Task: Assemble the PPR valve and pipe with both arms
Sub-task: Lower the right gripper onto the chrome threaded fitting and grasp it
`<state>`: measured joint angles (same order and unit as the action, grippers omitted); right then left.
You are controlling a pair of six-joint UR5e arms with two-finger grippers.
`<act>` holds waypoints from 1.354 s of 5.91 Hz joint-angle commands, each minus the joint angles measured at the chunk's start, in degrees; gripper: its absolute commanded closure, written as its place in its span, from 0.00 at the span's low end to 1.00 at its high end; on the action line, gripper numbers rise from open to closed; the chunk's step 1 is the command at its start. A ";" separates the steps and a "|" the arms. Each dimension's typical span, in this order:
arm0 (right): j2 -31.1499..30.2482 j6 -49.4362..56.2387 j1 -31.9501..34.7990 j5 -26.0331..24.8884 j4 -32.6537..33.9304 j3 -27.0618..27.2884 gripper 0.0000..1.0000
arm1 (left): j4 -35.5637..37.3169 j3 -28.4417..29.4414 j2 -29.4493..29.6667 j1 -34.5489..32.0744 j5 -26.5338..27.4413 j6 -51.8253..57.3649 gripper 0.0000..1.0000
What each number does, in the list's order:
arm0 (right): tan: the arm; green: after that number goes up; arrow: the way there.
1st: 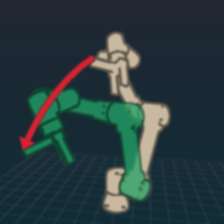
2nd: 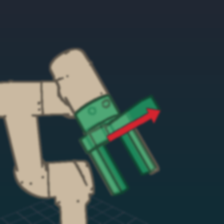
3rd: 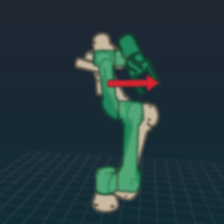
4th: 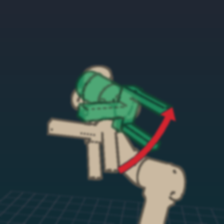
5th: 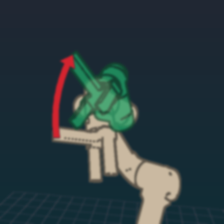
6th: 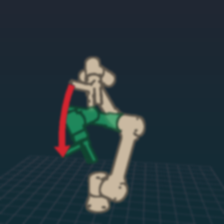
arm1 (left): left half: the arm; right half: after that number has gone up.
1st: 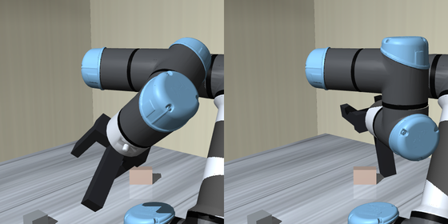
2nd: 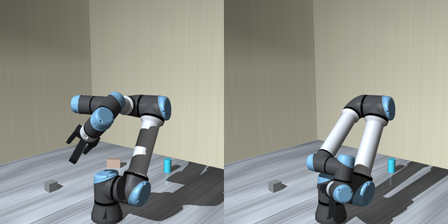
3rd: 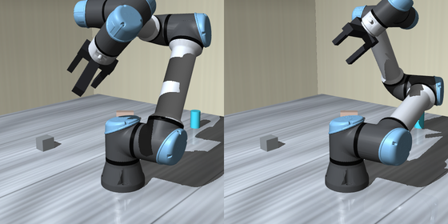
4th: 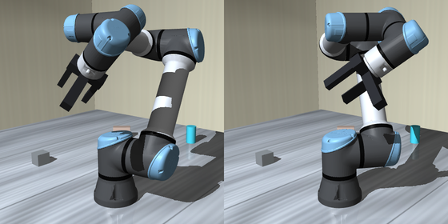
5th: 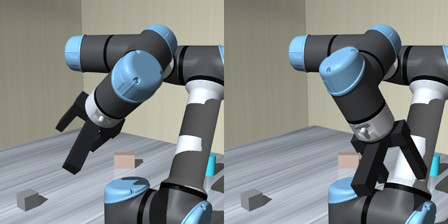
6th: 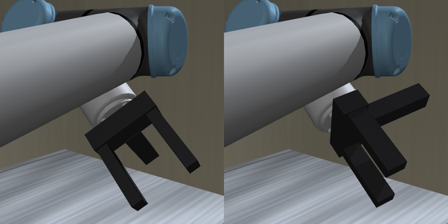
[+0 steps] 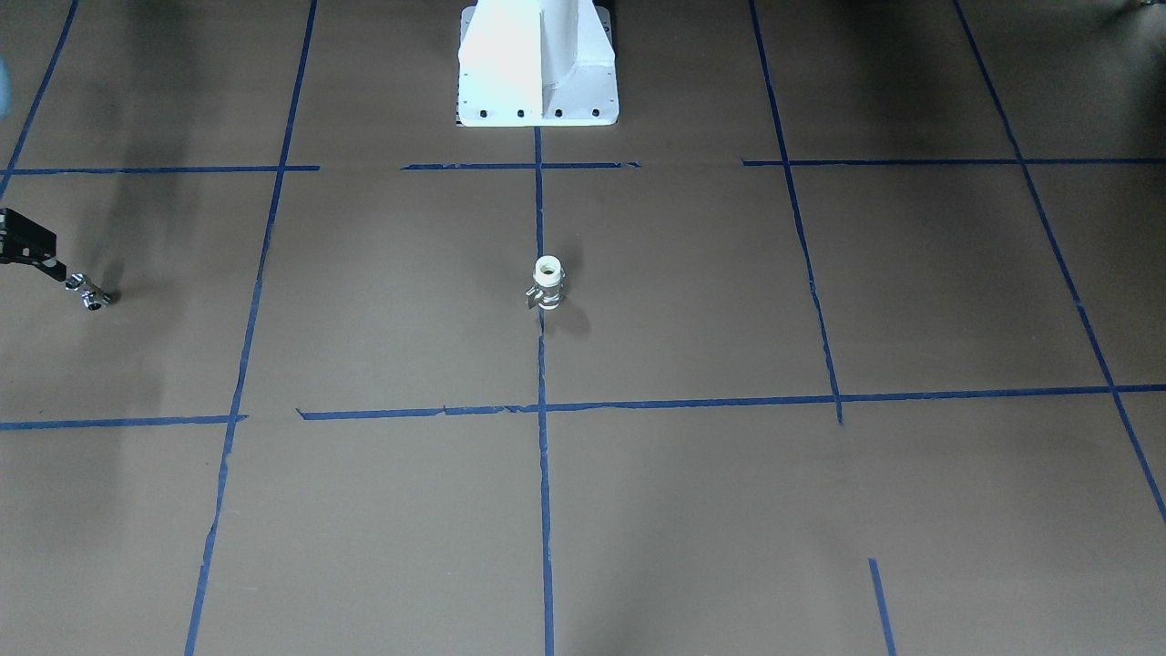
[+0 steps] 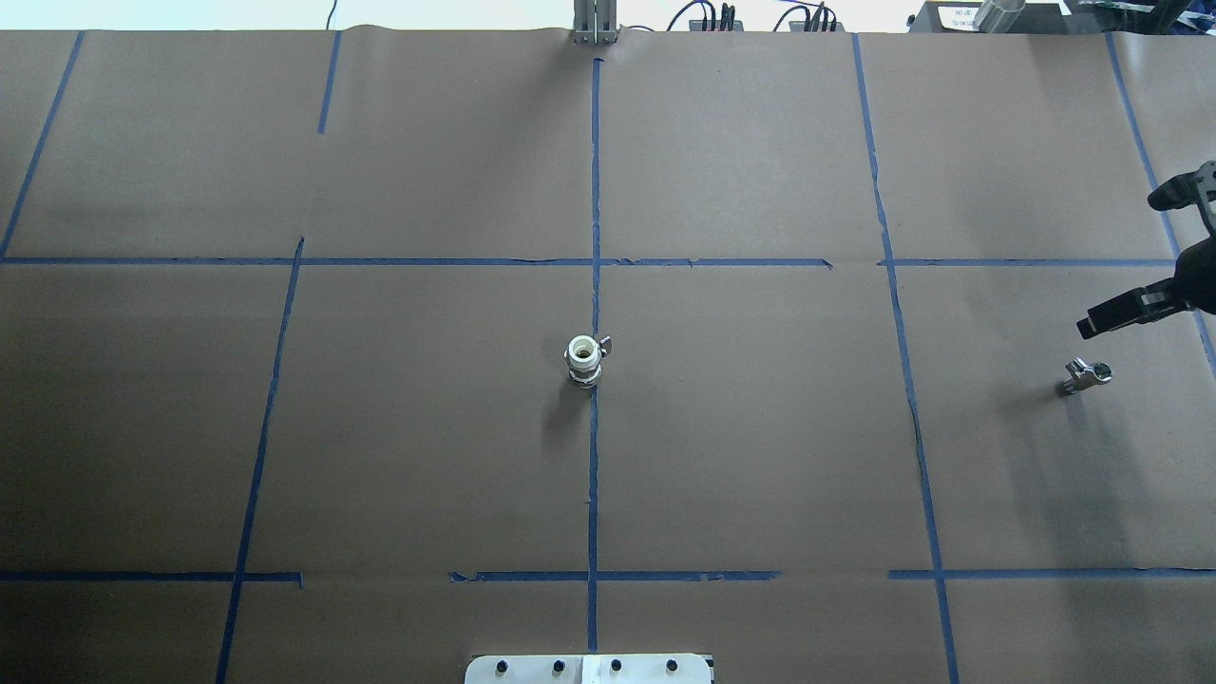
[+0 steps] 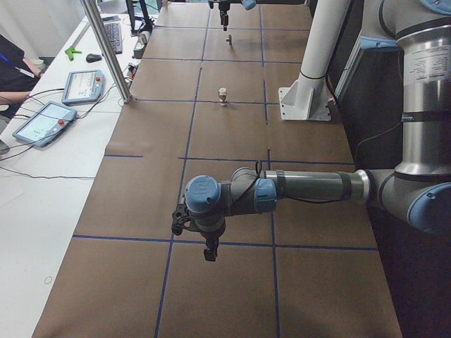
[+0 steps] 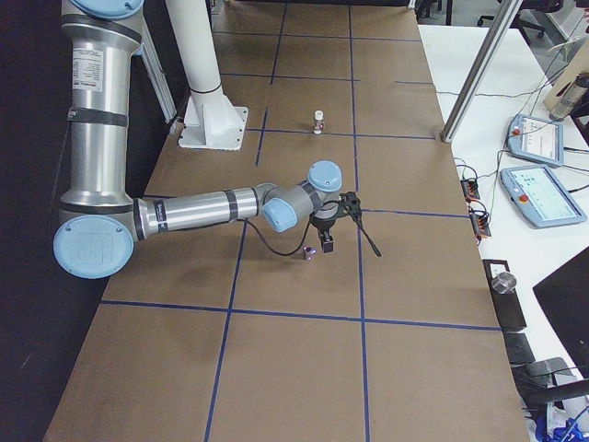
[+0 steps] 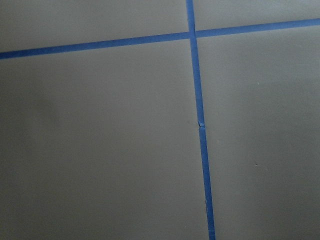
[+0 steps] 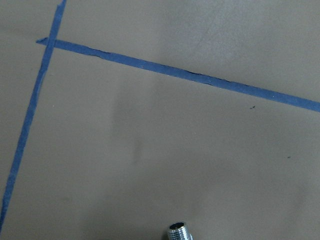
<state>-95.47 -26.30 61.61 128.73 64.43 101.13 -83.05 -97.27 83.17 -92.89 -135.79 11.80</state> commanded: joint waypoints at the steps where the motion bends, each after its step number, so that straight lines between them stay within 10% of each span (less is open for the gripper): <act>1: -1.91 -2.00 -4.38 -3.48 -7.27 -1.98 0.00 | -0.01 -0.28 -0.03 -0.01 0.00 -0.20 0.00; 4: -4.20 -2.00 -5.80 -3.66 -10.55 -3.48 0.07 | 0.08 -0.20 -0.03 -0.10 0.00 -0.20 0.00; 5: -4.38 -2.00 -5.98 -3.75 -10.47 -3.57 0.69 | -0.01 -0.20 -0.03 -0.10 0.00 -0.20 0.00; 6: -4.29 -1.91 -5.89 -3.84 -10.55 -3.48 0.96 | -0.01 -0.28 -0.03 -0.10 -0.09 -0.20 0.00; 8: -3.77 -2.00 -5.80 -3.40 -10.47 -1.57 1.00 | 0.08 -0.46 -0.12 -0.10 -0.09 -0.29 0.00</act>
<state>-99.47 -28.24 55.74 125.07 53.90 98.37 -83.03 -97.68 83.11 -92.99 -135.83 11.53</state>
